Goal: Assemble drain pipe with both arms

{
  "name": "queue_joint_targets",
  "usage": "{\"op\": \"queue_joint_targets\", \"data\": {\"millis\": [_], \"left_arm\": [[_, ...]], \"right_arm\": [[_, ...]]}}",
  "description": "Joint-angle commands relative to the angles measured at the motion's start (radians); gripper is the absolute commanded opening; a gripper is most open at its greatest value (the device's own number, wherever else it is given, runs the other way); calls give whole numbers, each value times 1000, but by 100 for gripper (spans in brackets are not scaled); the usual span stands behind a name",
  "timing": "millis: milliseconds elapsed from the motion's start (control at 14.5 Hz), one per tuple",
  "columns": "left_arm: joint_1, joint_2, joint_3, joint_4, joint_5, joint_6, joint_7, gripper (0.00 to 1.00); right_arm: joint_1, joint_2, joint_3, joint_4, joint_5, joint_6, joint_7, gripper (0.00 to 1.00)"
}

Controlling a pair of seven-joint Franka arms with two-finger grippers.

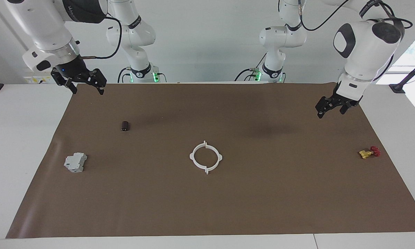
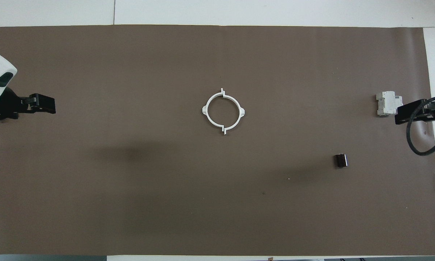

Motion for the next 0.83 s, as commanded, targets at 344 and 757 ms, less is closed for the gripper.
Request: {"op": "queue_joint_targets", "data": {"millis": [344, 757], "left_arm": [[54, 65, 2, 271, -34, -264, 120, 100], [85, 21, -1, 210, -40, -284, 161, 100]], "right_arm": [[-16, -4, 5, -5, 10, -7, -27, 100], [-14, -4, 5, -5, 10, -9, -25, 100]]}}
